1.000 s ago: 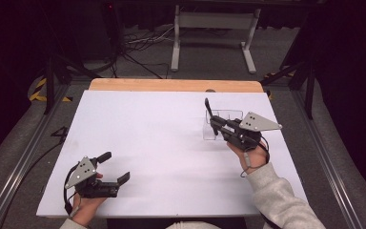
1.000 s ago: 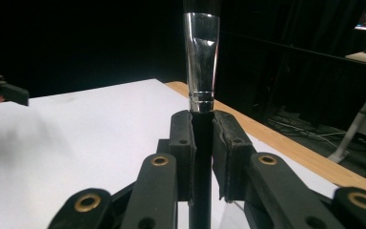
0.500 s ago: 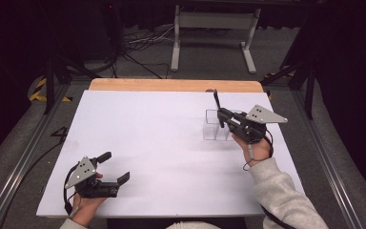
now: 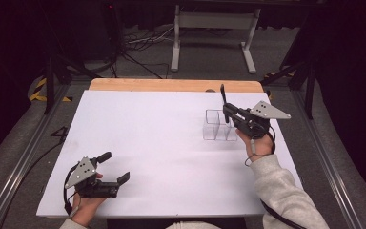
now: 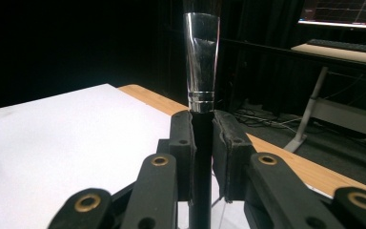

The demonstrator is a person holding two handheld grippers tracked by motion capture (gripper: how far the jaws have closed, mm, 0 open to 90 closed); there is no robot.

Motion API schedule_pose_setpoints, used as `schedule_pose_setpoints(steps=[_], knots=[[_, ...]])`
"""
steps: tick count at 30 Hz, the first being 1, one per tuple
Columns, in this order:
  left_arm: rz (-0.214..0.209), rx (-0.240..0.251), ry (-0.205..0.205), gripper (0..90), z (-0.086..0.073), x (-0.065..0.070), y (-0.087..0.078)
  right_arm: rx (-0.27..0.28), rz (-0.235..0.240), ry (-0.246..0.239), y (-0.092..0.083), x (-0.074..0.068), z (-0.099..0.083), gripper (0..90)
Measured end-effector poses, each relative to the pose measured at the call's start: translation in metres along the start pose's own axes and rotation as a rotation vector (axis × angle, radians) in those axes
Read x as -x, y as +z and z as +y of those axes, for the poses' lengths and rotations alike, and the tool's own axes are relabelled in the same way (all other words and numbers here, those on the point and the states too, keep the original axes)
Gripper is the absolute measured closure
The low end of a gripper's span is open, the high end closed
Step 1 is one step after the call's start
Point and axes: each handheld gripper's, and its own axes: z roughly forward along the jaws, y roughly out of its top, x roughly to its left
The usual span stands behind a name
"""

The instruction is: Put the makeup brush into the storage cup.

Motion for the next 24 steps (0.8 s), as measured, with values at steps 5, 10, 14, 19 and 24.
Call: schedule_pose_setpoints(steps=[5, 10, 14, 19, 24], knots=[[0.001, 0.003, 0.001, 2.2, 0.0, 0.0, 0.0, 0.014, -0.024, 0.023, -0.001, 0.006, -0.004, 79.5], [0.001, 0.003, -0.002, 2.2, 0.0, 0.0, 0.0, 0.009, -0.051, 0.043, 0.0, 0.012, -0.01, 79.6], [0.001, 0.004, -0.002, 2.2, 0.0, 0.0, 0.0, 0.008, -0.073, 0.048, 0.0, 0.018, -0.013, 79.6], [0.0, 0.003, -0.001, 2.2, 0.0, 0.0, 0.0, 0.002, -0.094, 0.054, 0.0, 0.022, -0.016, 79.5], [0.0, 0.003, -0.001, 2.2, 0.0, 0.0, 0.0, -0.002, -0.106, 0.047, 0.0, 0.025, -0.022, 79.6]])
